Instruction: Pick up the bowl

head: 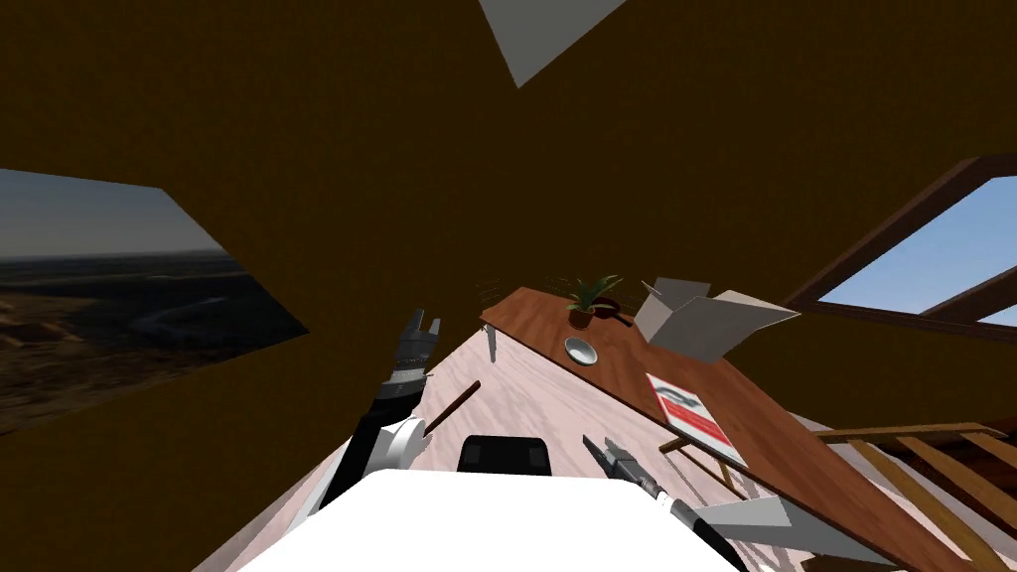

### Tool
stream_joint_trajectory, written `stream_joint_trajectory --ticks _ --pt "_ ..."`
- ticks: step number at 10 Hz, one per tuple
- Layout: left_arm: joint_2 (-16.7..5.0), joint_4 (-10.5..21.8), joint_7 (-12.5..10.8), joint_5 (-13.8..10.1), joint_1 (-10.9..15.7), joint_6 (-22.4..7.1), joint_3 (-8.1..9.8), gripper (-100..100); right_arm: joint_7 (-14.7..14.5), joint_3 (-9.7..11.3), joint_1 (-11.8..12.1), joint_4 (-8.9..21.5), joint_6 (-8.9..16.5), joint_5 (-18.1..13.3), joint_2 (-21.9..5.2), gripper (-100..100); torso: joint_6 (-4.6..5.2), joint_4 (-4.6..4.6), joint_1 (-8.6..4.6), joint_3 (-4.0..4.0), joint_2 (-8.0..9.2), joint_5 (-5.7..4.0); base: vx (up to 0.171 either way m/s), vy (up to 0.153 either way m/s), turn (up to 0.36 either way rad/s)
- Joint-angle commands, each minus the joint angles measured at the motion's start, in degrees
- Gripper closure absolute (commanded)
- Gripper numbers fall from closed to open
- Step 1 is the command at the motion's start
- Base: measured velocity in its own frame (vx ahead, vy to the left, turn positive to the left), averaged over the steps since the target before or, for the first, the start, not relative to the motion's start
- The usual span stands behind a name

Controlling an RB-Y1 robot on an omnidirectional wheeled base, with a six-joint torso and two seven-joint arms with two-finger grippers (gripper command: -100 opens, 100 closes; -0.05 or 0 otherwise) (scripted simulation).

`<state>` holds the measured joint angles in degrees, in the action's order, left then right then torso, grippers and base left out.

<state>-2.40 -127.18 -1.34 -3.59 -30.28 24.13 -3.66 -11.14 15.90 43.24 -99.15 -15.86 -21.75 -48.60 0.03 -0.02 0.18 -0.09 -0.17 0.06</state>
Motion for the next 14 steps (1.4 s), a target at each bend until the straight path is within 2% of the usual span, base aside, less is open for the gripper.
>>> stream_joint_trajectory --ticks 1,2,3,4,5,6,7,8,10,11,12,13,14 --pt "0.0 0.0 0.0 0.0 0.0 0.0 0.0 0 -0.7 0.5 0.6 2.9 0.4 -1.2 -2.9 -100 0.0 0.0 0.0 0.0 0.0 0.0 0.063 0.078 0.12" --pt "0.0 0.0 0.0 0.0 0.0 0.0 -0.01 0 -0.7 0.5 0.6 3.0 0.4 -1.2 -4.0 -100 -0.03 0.0 0.05 0.0 0.0 0.01 0.054 0.062 0.107" --pt "0.0 0.0 0.0 0.0 0.0 0.0 0.0 0 -1.6 1.0 1.2 4.9 1.1 -2.4 -5.5 -100 -0.02 0.01 0.01 0.01 0.01 0.01 0.064 0.058 0.176" --pt "0.0 0.0 0.0 0.0 0.0 0.0 0.0 0 -1.6 1.0 1.2 4.9 1.1 -2.4 -6.6 -100 -0.04 0.0 -0.01 -0.01 -0.02 -0.01 0.064 0.043 0.102" --pt "0.0 0.0 0.0 0.0 0.0 0.0 0.0 0 -2.4 1.5 1.7 6.8 1.9 -3.6 -8.6 -100 -0.01 0.0 -0.05 0.0 -0.01 0.0 0.067 0.057 0.181" --pt "0.0 0.0 0.0 0.0 0.0 0.0 0.0 0 -2.4 1.5 1.7 6.8 1.9 -3.6 -9.3 -100 -0.04 0.0 -0.02 -0.01 -0.02 -0.01 0.057 0.042 0.082" --pt "0.0 0.0 0.0 0.0 0.0 0.0 0.0 0 -3.1 2.0 2.2 8.5 2.7 -4.7 -11.8 -100 -0.01 0.0 -0.05 0.0 0.01 -0.01 0.082 0.046 0.202" --pt "0.0 0.0 0.0 0.0 0.0 0.0 0.0 0 -3.1 2.0 2.2 8.5 2.7 -4.7 -11.9 -100 -0.04 -0.01 -0.04 -0.02 -0.05 -0.01 0.077 0.039 0.073" --pt "0.0 0.0 0.0 0.0 0.0 0.0 0.0 0 -4.4 2.9 3.2 11.8 4.3 -6.8 -16.2 -100 -0.04 -0.01 -0.02 -0.04 -0.07 0.0 0.106 0.062 0.207" --pt "0.0 0.0 0.0 0.0 0.0 0.0 0.0 0 -4.4 2.9 3.2 11.8 4.3 -6.8 -16.9 -100 -0.04 -0.04 0.02 -0.12 -0.22 0.0 0.101 0.044 0.074" --pt "0.0 0.0 0.0 0.0 0.0 0.0 0.0 0 -4.9 3.4 3.6 13.3 5.0 -7.7 -18.9 -100 0.0 -0.03 -0.02 -0.09 -0.15 0.0 0.087 0.041 0.14" --pt "0.0 0.0 0.0 0.0 0.0 0.0 0.0 0 -4.9 3.4 3.6 13.3 5.0 -7.7 -19.3 -100 -0.03 -0.02 -0.02 -0.07 -0.11 0.0 0.068 0.035 0.074" --pt "0.0 0.0 0.0 0.0 0.0 0.0 0.0 0 -5.4 3.8 3.9 14.6 5.7 -8.6 -21.3 -100 0.01 -0.01 -0.04 -0.02 -0.03 -0.01 0.077 0.056 0.147"
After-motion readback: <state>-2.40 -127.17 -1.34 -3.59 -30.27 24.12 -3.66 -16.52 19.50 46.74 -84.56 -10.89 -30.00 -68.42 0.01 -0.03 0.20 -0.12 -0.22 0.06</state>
